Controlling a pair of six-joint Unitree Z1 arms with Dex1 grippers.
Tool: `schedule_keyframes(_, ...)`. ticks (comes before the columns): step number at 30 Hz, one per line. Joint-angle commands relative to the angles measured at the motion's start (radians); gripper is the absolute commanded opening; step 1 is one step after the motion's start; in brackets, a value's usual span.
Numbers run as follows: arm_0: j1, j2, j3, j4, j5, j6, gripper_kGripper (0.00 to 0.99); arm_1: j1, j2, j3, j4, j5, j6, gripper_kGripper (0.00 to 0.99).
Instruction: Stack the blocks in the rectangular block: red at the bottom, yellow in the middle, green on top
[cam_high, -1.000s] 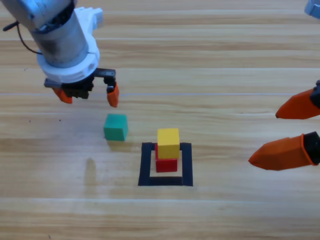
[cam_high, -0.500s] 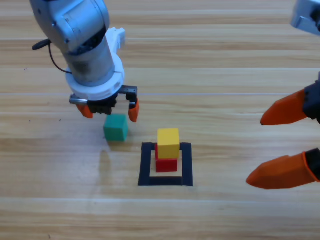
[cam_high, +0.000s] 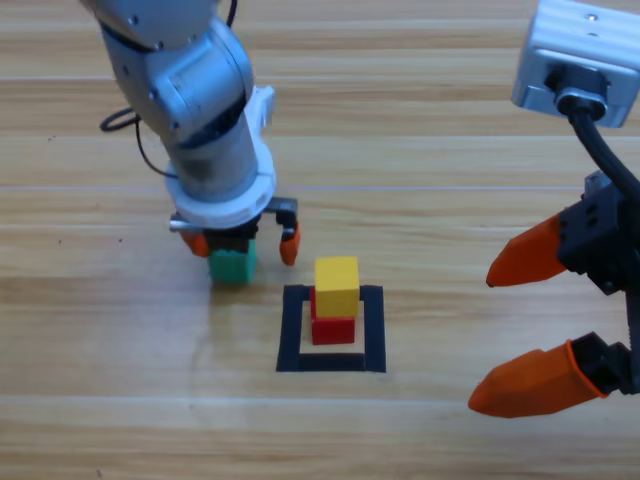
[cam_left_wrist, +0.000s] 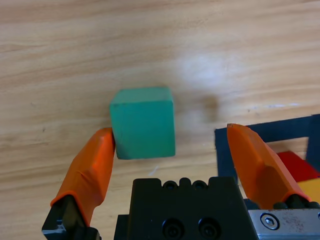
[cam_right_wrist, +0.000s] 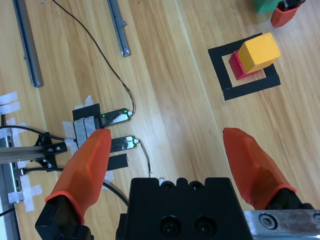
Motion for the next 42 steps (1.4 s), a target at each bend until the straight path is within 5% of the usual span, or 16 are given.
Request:
schedule_keyframes(1, -0.012, 0.074, 0.035, -0.020, 0.029, -0.005, 0.948, -0.006, 0.029, 0.006, 0.014, 0.013, -0.006, 0.990)
schedule_keyframes(27, 0.009, 0.015, 0.126, -0.110, 0.065, 0.016, 0.776, -0.006, 0.022, 0.010, 0.014, 0.010, -0.002, 0.990)
schedule_keyframes(33, 0.009, -0.038, 0.150, -0.132, 0.080, 0.019, 0.434, -0.006, 0.006, 0.013, 0.014, 0.008, -0.002, 0.990)
schedule_keyframes(37, 0.009, -0.094, 0.184, -0.133, 0.094, 0.021, 0.049, -0.006, 0.002, 0.015, 0.015, 0.007, -0.002, 0.990)
schedule_keyframes(42, 0.002, -0.195, 0.149, -0.029, 0.109, 0.011, 0.035, -0.006, 0.002, 0.016, 0.015, 0.007, -0.002, 0.990)
